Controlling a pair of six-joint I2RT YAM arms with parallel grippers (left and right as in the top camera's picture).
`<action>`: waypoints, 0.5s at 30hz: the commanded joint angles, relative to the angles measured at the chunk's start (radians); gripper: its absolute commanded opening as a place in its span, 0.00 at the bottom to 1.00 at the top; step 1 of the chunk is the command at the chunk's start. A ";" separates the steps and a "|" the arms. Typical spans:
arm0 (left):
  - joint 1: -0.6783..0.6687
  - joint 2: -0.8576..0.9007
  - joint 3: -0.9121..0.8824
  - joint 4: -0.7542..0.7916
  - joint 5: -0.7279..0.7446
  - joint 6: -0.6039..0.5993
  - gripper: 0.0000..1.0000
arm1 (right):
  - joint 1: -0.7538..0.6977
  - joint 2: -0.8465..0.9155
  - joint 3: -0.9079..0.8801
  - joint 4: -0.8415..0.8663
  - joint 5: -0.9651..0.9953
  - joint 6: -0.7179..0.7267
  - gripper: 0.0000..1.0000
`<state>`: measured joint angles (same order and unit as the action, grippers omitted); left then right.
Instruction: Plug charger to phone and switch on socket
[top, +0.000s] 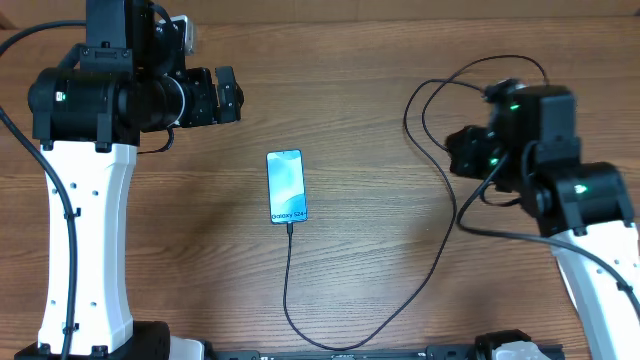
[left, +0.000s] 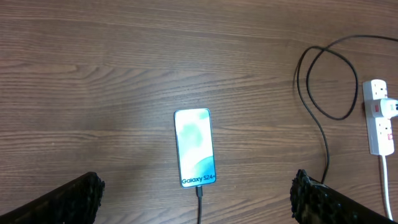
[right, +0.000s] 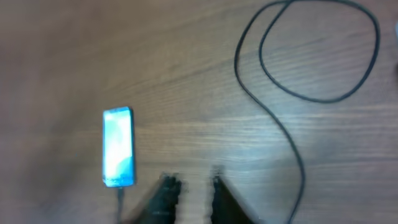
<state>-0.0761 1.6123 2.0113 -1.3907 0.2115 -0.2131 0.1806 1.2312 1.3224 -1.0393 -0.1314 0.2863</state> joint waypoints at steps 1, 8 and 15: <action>0.004 -0.002 0.015 0.003 -0.005 0.007 1.00 | 0.022 -0.021 0.028 -0.008 0.071 -0.007 0.60; 0.004 -0.002 0.015 0.003 -0.005 0.007 0.99 | 0.022 -0.018 0.027 -0.010 0.076 -0.008 1.00; 0.004 -0.002 0.015 0.003 -0.005 0.007 1.00 | 0.021 -0.018 0.027 -0.034 0.097 -0.007 1.00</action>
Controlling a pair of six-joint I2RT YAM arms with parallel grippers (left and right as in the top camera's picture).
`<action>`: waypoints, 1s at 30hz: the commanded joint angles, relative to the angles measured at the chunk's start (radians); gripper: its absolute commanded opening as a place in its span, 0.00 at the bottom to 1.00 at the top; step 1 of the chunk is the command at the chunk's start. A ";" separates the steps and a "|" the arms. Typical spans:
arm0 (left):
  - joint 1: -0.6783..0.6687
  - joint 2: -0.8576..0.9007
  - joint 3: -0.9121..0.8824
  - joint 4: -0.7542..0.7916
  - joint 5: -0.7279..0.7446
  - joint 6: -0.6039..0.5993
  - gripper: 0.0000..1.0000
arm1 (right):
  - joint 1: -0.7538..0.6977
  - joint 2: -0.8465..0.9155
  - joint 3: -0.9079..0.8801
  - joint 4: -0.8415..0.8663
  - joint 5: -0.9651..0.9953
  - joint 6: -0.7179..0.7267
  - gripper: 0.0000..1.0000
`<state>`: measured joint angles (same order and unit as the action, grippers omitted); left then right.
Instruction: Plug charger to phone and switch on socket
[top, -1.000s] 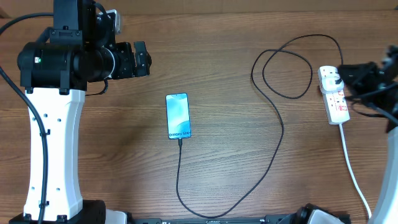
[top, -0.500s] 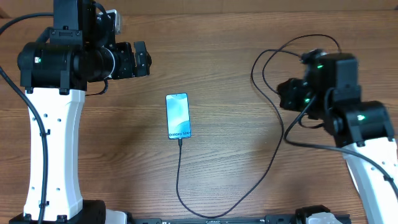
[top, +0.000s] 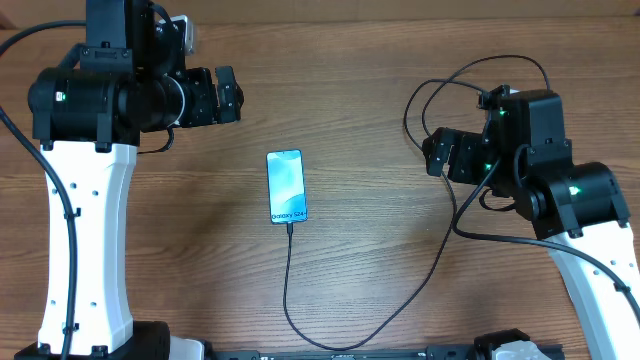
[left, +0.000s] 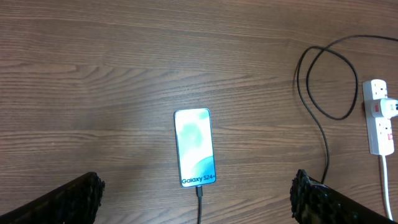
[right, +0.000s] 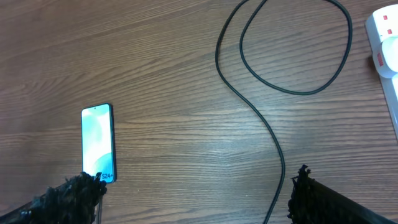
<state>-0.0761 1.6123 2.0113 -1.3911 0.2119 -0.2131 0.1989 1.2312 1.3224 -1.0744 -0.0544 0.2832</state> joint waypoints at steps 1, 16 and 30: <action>0.004 -0.002 0.015 0.003 -0.006 0.007 1.00 | 0.003 -0.018 0.027 0.002 0.020 -0.004 1.00; 0.004 -0.002 0.015 0.003 -0.006 0.007 1.00 | -0.040 -0.056 0.012 0.182 -0.076 -0.165 1.00; 0.004 -0.002 0.015 0.003 -0.006 0.007 1.00 | -0.178 -0.556 -0.581 0.697 -0.206 -0.188 1.00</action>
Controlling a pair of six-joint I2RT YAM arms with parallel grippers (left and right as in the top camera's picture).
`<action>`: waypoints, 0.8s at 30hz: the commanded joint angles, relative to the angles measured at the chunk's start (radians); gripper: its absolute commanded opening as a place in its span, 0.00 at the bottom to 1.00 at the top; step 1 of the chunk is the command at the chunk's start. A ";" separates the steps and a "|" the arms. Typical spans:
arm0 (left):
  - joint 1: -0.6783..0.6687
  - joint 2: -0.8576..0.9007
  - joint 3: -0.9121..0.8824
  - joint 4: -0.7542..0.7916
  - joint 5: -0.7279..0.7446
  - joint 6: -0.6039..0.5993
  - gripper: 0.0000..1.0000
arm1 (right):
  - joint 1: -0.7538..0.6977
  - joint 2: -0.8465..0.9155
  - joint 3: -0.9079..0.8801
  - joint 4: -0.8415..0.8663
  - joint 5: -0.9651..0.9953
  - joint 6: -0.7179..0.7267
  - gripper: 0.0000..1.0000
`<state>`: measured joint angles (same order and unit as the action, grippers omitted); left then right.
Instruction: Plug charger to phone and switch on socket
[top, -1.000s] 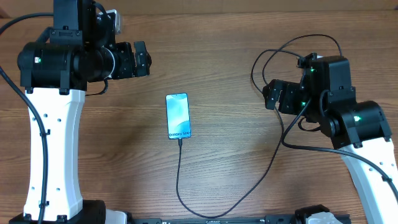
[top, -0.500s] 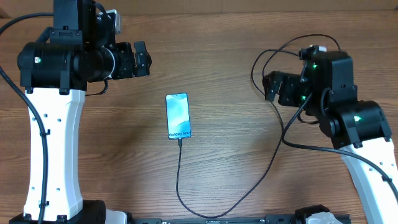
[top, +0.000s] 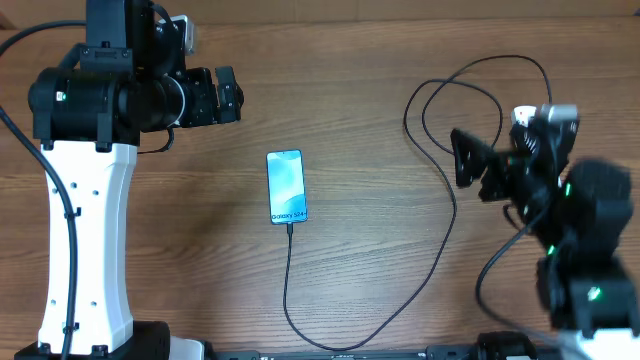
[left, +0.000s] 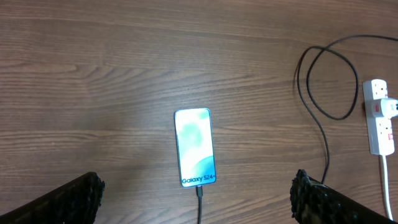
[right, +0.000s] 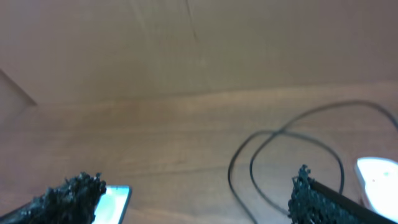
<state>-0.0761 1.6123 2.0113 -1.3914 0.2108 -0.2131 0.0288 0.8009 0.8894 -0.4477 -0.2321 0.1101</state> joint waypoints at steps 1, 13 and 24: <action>0.004 -0.002 0.015 0.004 -0.005 0.007 0.99 | -0.008 -0.174 -0.210 0.114 -0.028 -0.014 1.00; 0.004 -0.002 0.015 0.004 -0.005 0.007 1.00 | -0.008 -0.637 -0.714 0.361 -0.032 -0.007 1.00; 0.004 -0.002 0.015 0.004 -0.005 0.007 1.00 | -0.005 -0.784 -0.855 0.361 -0.032 -0.007 1.00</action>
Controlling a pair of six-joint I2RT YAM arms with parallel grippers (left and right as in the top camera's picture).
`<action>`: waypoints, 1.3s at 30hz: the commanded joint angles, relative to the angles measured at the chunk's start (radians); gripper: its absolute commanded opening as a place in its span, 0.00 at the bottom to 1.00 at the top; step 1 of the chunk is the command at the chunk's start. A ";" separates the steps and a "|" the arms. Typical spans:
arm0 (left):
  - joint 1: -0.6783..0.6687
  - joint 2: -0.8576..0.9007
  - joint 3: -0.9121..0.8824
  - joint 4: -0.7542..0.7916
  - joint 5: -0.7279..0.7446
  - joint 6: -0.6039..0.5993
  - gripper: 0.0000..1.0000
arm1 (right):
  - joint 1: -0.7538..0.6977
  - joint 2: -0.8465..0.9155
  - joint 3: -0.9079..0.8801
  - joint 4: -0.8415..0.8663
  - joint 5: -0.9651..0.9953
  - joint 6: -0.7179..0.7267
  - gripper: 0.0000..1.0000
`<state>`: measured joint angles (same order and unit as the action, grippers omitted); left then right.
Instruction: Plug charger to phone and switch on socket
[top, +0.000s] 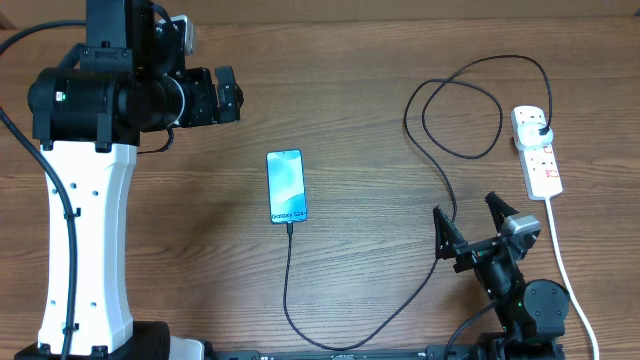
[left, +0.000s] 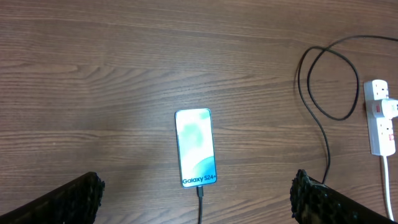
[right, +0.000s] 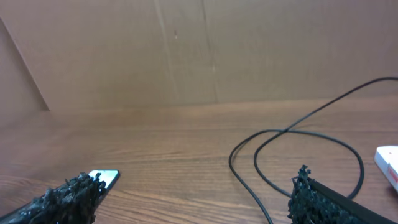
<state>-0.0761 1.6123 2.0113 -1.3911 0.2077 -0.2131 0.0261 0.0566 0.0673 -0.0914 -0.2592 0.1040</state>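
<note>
The phone (top: 285, 187) lies face up mid-table with its screen lit, and the black charger cable (top: 288, 275) is plugged into its near end. From there the cable loops to the white socket strip (top: 537, 150) at the far right, where a plug sits in it. In the left wrist view the phone (left: 196, 147) and the socket strip (left: 379, 124) both show. My left gripper (left: 196, 200) hangs open high above the phone. My right gripper (right: 193, 198) is open, low near the front edge, holding nothing. Its view takes in the phone (right: 106, 177).
The cable forms a loose loop (top: 455, 110) on the wood table (top: 360, 120) between the phone and the strip. A white lead (top: 560, 260) runs from the strip to the front edge past my right arm. A brown wall (right: 186, 50) stands behind the table.
My right arm has dropped back from the middle right of the table to low by the front edge. The socket strip now shows uncovered from overhead. Phone, cable and left arm are unchanged.
My right gripper was over the socket strip with its fingers close together. Then it stood open just left of the strip, then nearer the front, and now it is low at the front edge. The phone stayed lit with the cable in it, and the left arm held still.
</note>
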 joint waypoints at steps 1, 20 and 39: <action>0.004 -0.002 0.015 0.003 -0.002 0.007 1.00 | -0.002 -0.046 -0.040 0.005 -0.005 -0.001 1.00; 0.004 -0.002 0.015 0.003 -0.002 0.007 1.00 | -0.004 -0.054 -0.059 0.034 -0.005 -0.001 1.00; 0.004 -0.005 0.015 0.003 -0.002 0.007 1.00 | -0.004 -0.054 -0.059 0.034 -0.005 -0.001 1.00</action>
<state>-0.0761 1.6123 2.0113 -1.3911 0.2081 -0.2131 0.0261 0.0147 0.0185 -0.0673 -0.2592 0.1047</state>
